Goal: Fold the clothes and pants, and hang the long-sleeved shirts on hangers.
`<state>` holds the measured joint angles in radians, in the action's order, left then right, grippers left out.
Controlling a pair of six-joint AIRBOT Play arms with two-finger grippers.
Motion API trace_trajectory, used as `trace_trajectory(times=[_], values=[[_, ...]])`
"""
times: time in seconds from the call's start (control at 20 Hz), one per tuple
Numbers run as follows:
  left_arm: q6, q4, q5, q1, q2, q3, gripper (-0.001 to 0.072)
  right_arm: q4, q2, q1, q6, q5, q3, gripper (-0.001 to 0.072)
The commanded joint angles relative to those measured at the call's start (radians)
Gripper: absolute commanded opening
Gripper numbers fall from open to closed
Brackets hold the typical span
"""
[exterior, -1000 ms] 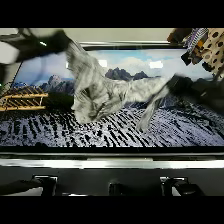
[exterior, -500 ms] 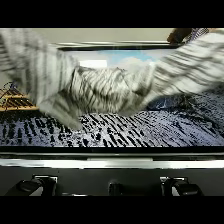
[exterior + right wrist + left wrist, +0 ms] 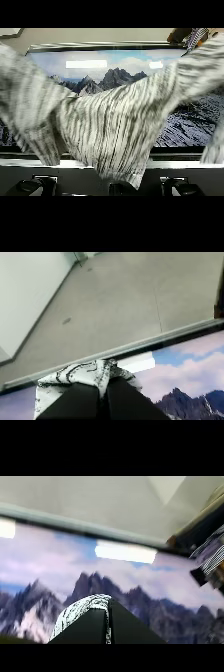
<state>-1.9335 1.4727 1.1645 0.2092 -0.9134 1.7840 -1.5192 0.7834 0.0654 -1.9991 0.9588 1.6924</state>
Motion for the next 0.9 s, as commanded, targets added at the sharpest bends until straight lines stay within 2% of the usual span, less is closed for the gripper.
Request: trace_trajectory(times=[0.0,0.15,0.3,0.4,0.55,0.6,0.65,0.7,0.75,0.8,0.85], values=[[-0.031,0.012,0.014,-0.004,-0.158,-0.077,0.0021,-0.023,0.260,0.000,-0.032,-0.026,0.003,0.0025],[-0.029,0.012,-0.006,-0.004,-0.376,-0.118,0.0021,0.055,0.510,0.000,-0.028,-0.089,0.003,0.0025],[-0.027,0.008,-0.146,-0.011,-0.592,-0.118,0.0021,0.095,0.717,0.000,-0.017,-0.168,0.003,0.0025],[-0.027,-0.035,-0.205,-0.023,-0.698,-0.118,0.0021,0.130,0.827,0.000,-0.011,-0.149,0.003,0.0025],[-0.018,-0.131,-0.196,-0.034,-0.787,-0.118,0.0025,0.146,0.913,0.000,0.004,-0.043,0.002,0.0025],[-0.001,-0.143,-0.196,-0.038,-0.797,-0.118,0.0093,0.145,0.919,0.000,0.018,-0.017,0.002,0.0026],[0.005,-0.145,-0.194,-0.043,-0.796,-0.118,0.0303,0.142,0.915,0.000,0.037,-0.005,0.003,0.0027],[0.004,-0.145,-0.188,-0.053,-0.788,-0.118,0.0622,0.143,0.907,0.000,0.044,0.007,0.003,0.0068],[0.004,-0.145,-0.181,-0.066,-0.776,-0.118,0.0720,0.142,0.893,-0.001,0.048,0.024,0.003,0.0223],[0.004,-0.147,-0.169,-0.082,-0.760,-0.118,0.0720,0.132,0.879,-0.001,0.051,0.036,0.003,0.0380],[0.004,-0.152,-0.151,-0.099,-0.742,-0.118,0.0720,0.119,0.861,-0.001,0.051,0.041,0.003,0.0417]])
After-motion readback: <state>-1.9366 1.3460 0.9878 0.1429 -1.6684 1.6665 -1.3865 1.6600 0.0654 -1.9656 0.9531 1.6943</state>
